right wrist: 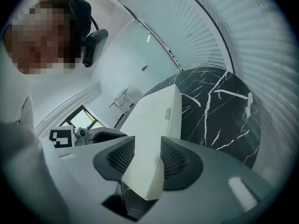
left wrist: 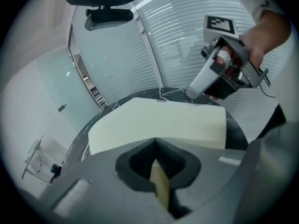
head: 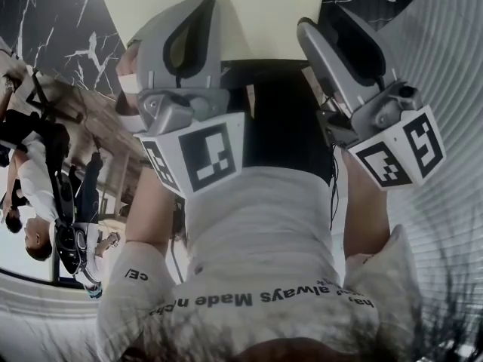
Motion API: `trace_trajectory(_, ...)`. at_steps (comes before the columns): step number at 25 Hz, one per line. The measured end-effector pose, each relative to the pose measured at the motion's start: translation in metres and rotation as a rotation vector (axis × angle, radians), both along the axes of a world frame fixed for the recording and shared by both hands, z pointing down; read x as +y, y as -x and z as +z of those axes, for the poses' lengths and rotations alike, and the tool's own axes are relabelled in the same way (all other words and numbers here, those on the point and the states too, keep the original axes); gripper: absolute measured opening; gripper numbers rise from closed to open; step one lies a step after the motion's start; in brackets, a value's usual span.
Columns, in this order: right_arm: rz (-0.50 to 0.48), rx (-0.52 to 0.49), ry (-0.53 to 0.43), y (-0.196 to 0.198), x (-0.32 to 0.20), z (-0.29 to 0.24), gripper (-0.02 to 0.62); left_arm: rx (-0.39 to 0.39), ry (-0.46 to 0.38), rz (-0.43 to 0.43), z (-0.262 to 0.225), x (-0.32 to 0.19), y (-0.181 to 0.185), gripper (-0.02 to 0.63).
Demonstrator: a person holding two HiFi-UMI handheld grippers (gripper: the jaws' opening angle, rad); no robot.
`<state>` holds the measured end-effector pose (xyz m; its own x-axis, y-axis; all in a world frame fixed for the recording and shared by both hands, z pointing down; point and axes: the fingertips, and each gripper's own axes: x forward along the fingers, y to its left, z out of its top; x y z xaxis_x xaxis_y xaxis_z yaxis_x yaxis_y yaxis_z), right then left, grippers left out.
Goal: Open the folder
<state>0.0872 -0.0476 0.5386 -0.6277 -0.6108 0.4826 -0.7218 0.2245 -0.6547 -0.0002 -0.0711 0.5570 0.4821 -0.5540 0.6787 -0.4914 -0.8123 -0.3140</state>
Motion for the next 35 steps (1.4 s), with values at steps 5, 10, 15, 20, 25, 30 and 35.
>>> trace_trajectory(5,0.009,0.006,0.013,-0.001,-0.003,0.002,0.173,-0.055,-0.025,0.031,0.001,-0.001,-0.001,-0.002)
trace_trajectory(10,0.012,0.005,0.024,-0.001,-0.002,0.006,0.173,-0.063,-0.029,0.034,0.002,-0.003,-0.001,-0.002)
trace_trajectory(15,0.022,-0.006,0.036,0.000,-0.002,0.009,0.175,-0.071,-0.027,0.042,0.003,-0.003,-0.002,-0.002)
trace_trajectory(20,0.011,-0.006,0.043,0.003,-0.002,0.008,0.184,-0.082,-0.027,0.046,0.005,-0.004,-0.003,-0.002)
trace_trajectory(25,0.054,-0.085,0.078,0.002,-0.002,0.005,0.184,-0.080,-0.027,0.046,0.006,-0.005,-0.003,-0.003)
trace_trajectory(30,0.119,-0.278,0.101,0.001,-0.010,-0.005,0.179,-0.101,-0.036,0.060,0.010,-0.005,-0.003,-0.003)
trace_trajectory(35,0.153,-0.388,0.115,-0.003,-0.013,-0.014,0.166,-0.123,-0.031,0.071,0.011,-0.005,-0.005,-0.003)
